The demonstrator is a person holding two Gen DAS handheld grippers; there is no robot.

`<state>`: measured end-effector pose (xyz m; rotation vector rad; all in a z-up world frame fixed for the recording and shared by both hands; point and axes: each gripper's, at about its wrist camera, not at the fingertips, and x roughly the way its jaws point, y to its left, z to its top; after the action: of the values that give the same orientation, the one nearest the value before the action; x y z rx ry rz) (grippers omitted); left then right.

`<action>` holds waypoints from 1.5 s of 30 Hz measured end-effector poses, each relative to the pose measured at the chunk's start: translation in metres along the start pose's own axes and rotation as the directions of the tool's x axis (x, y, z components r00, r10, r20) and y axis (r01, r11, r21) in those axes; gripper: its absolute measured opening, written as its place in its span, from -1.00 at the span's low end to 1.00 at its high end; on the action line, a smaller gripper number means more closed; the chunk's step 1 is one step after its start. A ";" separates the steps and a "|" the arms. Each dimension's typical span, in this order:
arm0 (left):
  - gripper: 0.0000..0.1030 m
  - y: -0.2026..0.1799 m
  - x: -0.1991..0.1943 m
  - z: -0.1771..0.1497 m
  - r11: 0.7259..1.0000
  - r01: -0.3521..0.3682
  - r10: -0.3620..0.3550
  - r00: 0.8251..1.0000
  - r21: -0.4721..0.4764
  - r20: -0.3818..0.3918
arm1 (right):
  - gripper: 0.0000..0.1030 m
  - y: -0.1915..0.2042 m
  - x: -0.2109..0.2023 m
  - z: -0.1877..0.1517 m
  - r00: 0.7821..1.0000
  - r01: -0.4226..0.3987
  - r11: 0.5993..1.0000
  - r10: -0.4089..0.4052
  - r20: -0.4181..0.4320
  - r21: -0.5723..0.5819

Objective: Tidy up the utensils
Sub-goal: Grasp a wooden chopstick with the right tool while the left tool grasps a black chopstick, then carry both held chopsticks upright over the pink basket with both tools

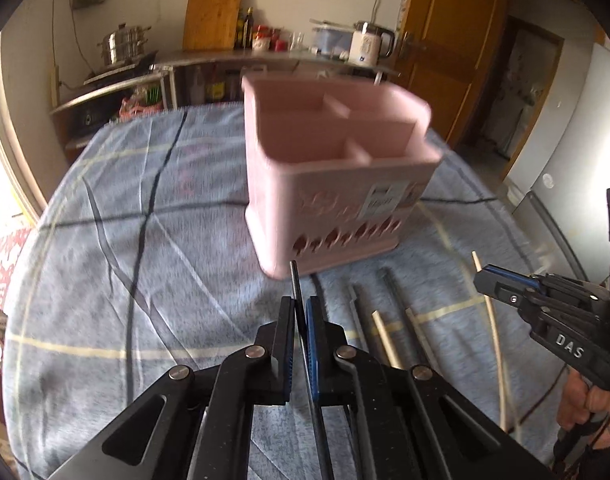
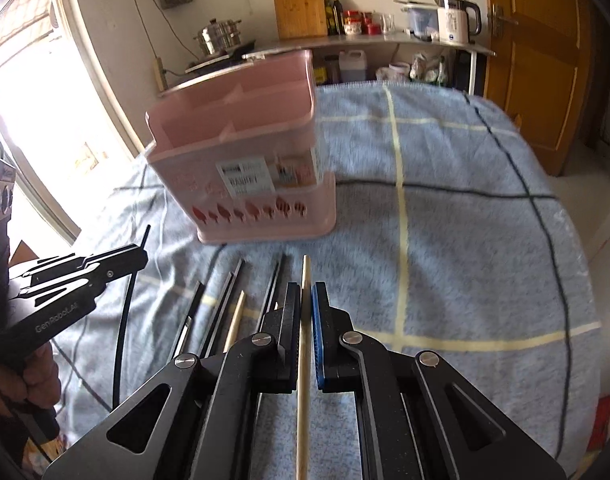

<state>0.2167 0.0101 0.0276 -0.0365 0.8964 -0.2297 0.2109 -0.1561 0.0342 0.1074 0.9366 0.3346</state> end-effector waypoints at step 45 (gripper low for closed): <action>-0.93 -0.025 -0.136 0.048 0.997 0.058 -0.067 0.975 0.049 0.214 | -0.89 0.017 -0.127 0.023 0.963 -0.019 0.997 0.038 0.267 -0.073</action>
<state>0.1677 0.0112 0.1660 -0.0492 0.6746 -0.2972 0.1565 -0.1806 0.1494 0.0989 0.6543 0.3691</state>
